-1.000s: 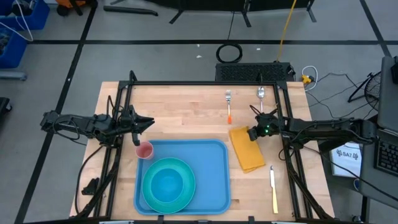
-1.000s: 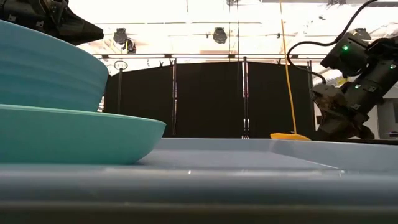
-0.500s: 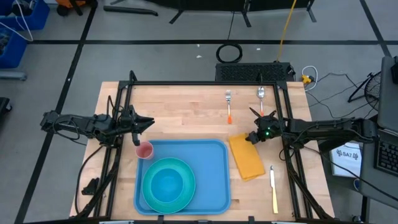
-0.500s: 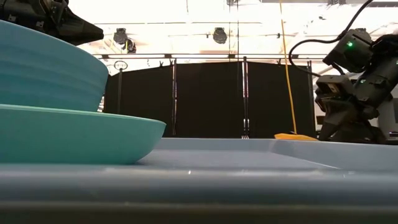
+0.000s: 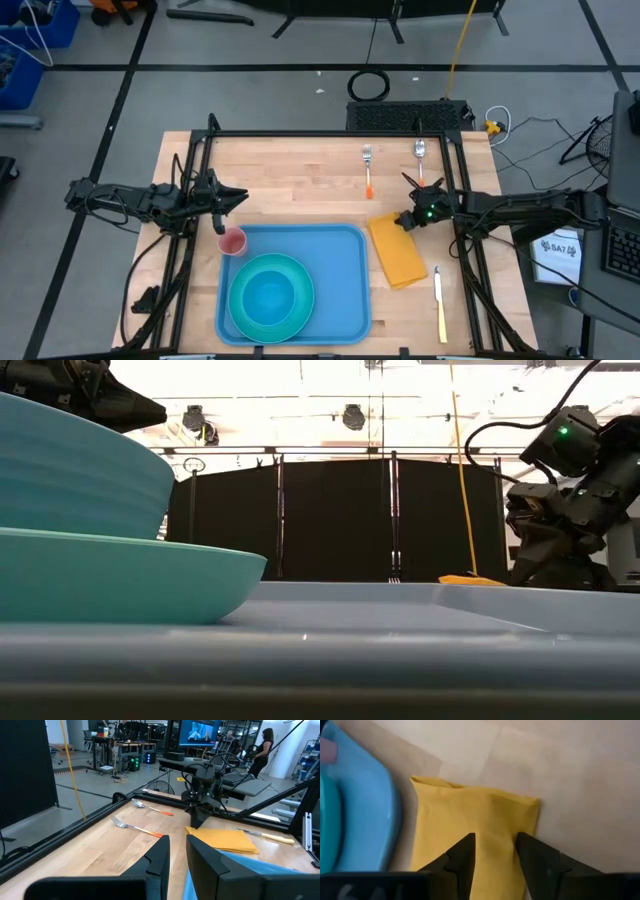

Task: Set up tray
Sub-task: Put the yellow napkin on the blue tray

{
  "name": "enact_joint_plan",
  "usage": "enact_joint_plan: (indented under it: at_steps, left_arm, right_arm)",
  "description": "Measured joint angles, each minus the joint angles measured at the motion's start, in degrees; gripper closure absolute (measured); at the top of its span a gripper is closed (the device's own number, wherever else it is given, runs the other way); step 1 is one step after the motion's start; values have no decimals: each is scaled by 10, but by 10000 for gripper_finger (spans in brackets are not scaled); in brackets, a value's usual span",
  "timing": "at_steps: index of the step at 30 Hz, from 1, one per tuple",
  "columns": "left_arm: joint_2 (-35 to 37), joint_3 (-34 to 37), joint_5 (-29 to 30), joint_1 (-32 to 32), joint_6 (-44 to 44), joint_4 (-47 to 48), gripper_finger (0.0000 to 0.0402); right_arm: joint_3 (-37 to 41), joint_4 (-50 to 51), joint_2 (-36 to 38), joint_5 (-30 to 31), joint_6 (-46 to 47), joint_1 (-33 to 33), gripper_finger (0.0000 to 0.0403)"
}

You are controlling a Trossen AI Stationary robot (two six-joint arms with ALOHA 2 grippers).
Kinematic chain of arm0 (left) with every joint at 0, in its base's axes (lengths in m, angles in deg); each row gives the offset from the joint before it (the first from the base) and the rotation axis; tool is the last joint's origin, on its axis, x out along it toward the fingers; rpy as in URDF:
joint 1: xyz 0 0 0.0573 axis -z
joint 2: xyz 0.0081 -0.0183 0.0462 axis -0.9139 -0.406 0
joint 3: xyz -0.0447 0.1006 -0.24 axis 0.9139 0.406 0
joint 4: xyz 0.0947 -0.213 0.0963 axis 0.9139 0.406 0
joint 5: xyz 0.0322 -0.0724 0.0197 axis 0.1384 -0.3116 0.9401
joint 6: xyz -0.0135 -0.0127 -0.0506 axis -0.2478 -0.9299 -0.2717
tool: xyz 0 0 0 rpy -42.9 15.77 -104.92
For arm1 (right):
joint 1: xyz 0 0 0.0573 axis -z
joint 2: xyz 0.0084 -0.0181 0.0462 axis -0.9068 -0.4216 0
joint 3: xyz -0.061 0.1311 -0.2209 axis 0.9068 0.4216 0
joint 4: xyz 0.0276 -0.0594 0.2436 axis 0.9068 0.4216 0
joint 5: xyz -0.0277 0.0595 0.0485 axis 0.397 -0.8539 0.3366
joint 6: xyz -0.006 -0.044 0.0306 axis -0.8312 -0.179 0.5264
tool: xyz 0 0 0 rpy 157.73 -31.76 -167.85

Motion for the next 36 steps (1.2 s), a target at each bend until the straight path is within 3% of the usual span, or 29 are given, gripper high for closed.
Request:
enact_joint_plan:
  at_steps: [14,23,36]
  left_arm:
    - [0,0,0,0,-4,0,334]
    - [0,0,0,0,-4,0,334]
    - [0,0,0,0,-5,0,334]
  right_arm:
    - [1,-59,12,-12,11,0,264]
    - [-2,35,13,16,11,-7,264]
    - [-2,25,13,-15,65,-66,264]
